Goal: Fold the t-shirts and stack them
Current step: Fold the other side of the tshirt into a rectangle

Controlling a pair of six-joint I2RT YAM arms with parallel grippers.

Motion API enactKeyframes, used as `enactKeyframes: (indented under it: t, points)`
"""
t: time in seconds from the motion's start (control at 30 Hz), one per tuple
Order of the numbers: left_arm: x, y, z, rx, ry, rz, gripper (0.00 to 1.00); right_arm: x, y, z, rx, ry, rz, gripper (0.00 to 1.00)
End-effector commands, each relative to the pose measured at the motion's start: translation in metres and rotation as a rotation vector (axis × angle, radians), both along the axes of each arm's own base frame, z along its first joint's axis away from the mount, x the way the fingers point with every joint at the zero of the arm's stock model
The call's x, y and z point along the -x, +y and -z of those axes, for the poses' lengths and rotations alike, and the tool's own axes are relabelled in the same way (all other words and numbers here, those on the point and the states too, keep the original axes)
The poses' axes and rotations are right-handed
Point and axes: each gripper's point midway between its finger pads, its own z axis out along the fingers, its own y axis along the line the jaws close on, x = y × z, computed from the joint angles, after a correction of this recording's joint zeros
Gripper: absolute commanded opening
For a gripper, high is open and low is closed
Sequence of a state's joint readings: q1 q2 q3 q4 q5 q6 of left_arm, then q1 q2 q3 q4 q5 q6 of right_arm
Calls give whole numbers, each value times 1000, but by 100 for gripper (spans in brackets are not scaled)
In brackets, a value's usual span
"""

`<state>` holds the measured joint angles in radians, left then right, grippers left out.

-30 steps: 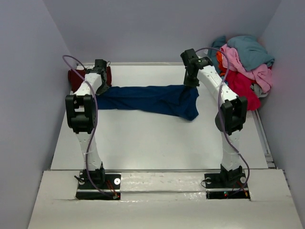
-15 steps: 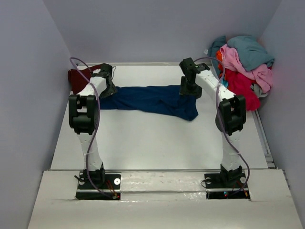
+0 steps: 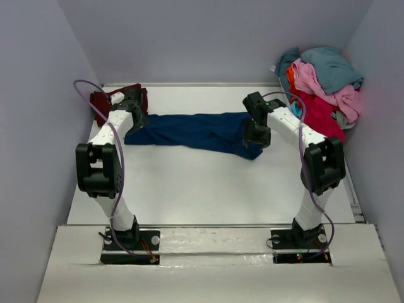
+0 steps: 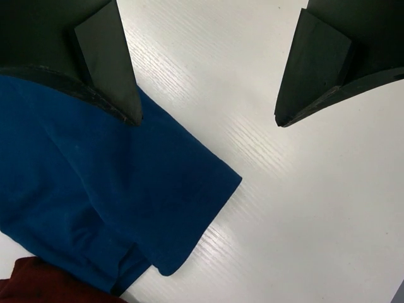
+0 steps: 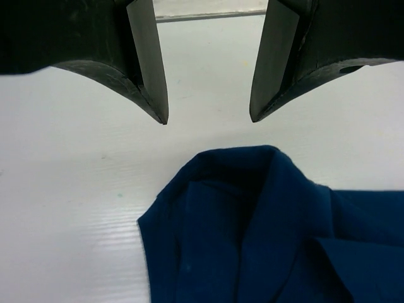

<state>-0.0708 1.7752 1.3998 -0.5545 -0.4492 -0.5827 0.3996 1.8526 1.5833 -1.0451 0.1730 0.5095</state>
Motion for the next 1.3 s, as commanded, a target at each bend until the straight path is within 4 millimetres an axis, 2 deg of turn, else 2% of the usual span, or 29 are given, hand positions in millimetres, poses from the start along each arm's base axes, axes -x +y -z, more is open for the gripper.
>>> enactKeyframes:
  t: [0.0,0.33,0.7,0.9,1.03,1.17,1.27]
  points:
    - [12,5,2,-15,17,-43,99,2,22,6,-62,-11,-46,60]
    - [20,0,19,12,52,-32,99,9,34,31,-79,26,-73,58]
    - [22,-3,41,24,91,-17,99,-5,40,52,-81,13,-99,55]
    - [20,-2,42,20,93,-13,99,-2,45,57,-88,28,-104,44]
    - [19,-2,43,18,96,-14,99,0,43,54,-79,29,-101,29]
    - [19,-2,45,17,104,-8,99,7,36,41,-71,16,-90,18]
    - [18,-1,46,11,106,-8,99,16,30,30,-68,6,-74,15]
